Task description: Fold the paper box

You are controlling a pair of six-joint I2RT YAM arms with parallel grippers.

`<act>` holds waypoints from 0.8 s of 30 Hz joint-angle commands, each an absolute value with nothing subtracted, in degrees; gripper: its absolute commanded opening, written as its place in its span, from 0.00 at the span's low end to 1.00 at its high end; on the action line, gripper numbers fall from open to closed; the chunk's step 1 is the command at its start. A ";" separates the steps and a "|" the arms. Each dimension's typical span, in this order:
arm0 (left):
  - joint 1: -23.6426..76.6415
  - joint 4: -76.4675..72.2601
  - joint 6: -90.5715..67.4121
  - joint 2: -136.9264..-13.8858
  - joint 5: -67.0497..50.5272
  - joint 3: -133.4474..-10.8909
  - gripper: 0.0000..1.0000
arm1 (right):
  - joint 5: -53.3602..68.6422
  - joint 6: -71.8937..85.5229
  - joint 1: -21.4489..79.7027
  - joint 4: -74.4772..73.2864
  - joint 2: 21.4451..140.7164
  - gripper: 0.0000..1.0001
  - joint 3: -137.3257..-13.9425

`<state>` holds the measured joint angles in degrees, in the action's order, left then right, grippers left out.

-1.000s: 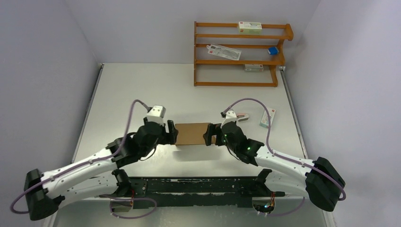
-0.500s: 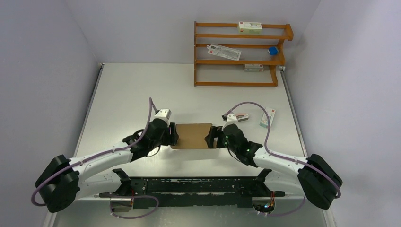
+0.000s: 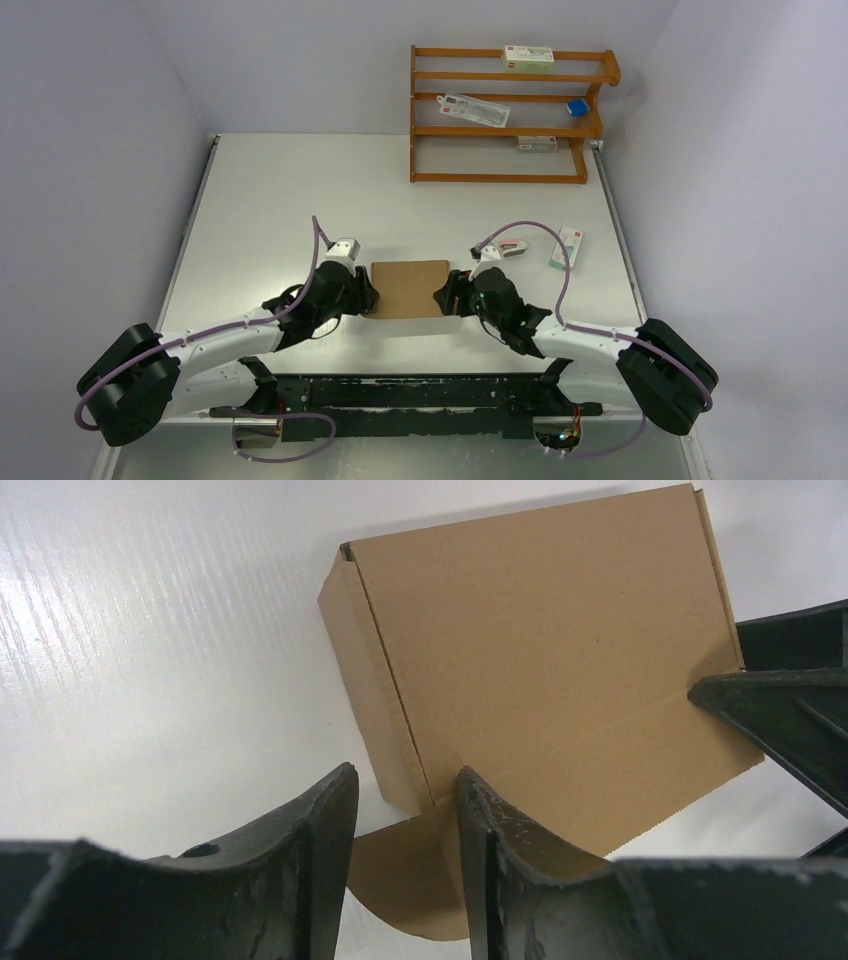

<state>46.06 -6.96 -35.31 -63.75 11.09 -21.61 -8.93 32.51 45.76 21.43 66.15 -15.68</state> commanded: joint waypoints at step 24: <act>37.77 19.49 -30.11 -51.02 13.11 -34.72 0.84 | -2.47 7.86 52.98 -5.71 56.98 0.92 -30.97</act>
<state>41.06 13.72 -33.30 -49.78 17.02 -30.11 -4.01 16.32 48.75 0.32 55.90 -25.87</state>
